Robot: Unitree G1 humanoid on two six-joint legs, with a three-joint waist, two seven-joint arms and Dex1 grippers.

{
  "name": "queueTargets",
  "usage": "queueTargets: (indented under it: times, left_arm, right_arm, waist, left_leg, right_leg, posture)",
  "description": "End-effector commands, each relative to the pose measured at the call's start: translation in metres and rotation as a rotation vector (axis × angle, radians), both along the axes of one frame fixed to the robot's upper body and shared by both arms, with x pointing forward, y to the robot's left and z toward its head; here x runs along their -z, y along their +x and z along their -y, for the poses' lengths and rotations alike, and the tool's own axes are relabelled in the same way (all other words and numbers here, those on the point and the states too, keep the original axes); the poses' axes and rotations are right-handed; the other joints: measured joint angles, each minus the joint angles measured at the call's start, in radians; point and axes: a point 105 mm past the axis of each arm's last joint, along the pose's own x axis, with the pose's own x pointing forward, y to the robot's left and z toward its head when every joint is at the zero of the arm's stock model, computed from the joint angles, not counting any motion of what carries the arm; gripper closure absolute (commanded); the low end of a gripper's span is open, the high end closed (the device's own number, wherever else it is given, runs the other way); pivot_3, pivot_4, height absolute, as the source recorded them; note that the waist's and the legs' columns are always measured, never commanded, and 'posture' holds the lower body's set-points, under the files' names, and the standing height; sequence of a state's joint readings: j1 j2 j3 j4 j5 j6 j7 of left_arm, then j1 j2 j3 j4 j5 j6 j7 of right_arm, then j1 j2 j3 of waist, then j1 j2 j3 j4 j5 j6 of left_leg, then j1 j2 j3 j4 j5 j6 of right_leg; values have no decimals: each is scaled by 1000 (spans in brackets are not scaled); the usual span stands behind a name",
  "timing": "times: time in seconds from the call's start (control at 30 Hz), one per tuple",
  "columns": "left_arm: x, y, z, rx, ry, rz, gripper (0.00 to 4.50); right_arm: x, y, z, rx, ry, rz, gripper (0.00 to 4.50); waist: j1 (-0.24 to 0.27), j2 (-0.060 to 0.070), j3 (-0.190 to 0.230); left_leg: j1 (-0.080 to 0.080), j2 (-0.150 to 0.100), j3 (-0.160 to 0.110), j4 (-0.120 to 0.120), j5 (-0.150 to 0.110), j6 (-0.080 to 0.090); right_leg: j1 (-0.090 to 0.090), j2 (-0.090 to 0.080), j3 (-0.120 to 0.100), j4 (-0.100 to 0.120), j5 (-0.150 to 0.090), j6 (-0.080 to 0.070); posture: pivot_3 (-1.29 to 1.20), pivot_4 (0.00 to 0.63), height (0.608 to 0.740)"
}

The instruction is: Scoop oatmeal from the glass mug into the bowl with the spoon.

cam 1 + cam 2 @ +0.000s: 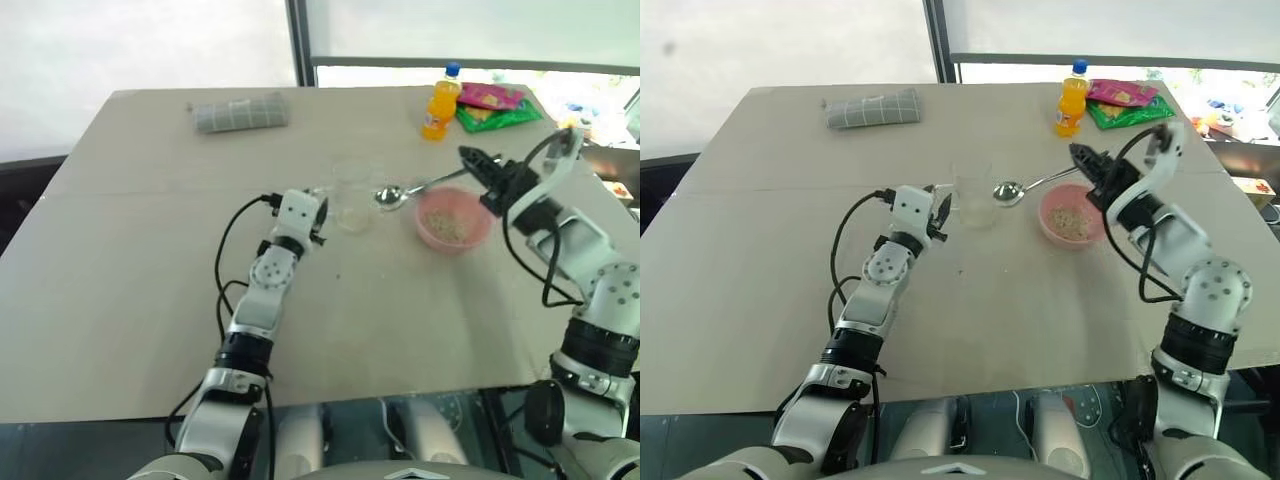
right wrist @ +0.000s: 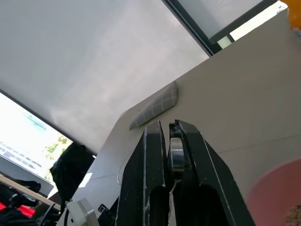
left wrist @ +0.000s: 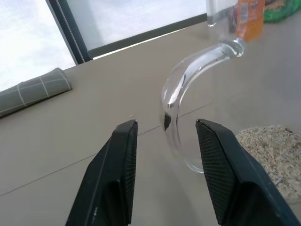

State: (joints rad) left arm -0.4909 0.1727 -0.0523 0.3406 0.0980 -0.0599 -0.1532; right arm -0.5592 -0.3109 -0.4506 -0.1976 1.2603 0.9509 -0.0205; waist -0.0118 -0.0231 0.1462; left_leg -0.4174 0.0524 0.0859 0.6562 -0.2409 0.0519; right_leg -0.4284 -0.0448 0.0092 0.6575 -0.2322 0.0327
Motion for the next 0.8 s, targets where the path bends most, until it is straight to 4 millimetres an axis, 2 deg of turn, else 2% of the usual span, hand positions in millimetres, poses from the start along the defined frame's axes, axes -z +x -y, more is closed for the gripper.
queueTargets:
  times: [0.03, 0.37, 0.47, 0.53, 0.67, 0.8]
  left_arm:
    - [-14, 1, 6, 19, 17, 60, 2532]
    - [-23, 4, 5, 8, -11, 93, 2532]
    - [-24, 4, 4, 3, -11, 104, 3360]
    - [-24, 4, 4, 4, -12, 103, 4365]
    - [-22, 3, 5, 19, -22, 90, 4440]
    - [-21, 3, 6, 21, -104, 61, 4440]
  right_arm:
    - [-12, -2, 5, 10, 16, 45, 4500]
    - [-9, -2, 2, 10, 8, 43, 4500]
    - [-9, -2, 3, 13, 3, 43, 4500]
    - [-9, -2, 3, 15, -1, 43, 4500]
    - [-13, -1, 6, 36, -9, 55, 4500]
    - [-22, 3, 11, 64, -9, 79, 4500]
  waist:
    - [-1, 0, 0]
    - [-1, 0, 0]
    - [-1, 0, 0]
    - [0, 0, 0]
    - [-5, 1, 0]
    - [-2, 1, 0]
  left_leg:
    - [0, 0, 0, 0, 0, 0]
    - [0, 1, 0, 0, 0, 0]
    - [0, 1, 0, 0, 0, 0]
    - [0, 1, 0, 0, 0, 0]
    - [1, 1, 2, 0, 0, 0]
    - [1, 1, 1, 0, 0, 0]
  right_leg:
    - [0, 0, 0, 0, 0, 0]
    - [0, 0, 0, 0, 0, 1]
    - [0, 0, 0, 0, 0, 1]
    - [0, 0, 0, 0, 0, 1]
    - [0, 0, 2, 0, 1, 1]
    - [0, 1, 2, 0, 1, 1]
  posture:
    - [0, 150, 740]
    - [0, 150, 740]
    - [0, 150, 740]
    - [0, 150, 740]
    - [0, 150, 740]
    - [0, 150, 740]
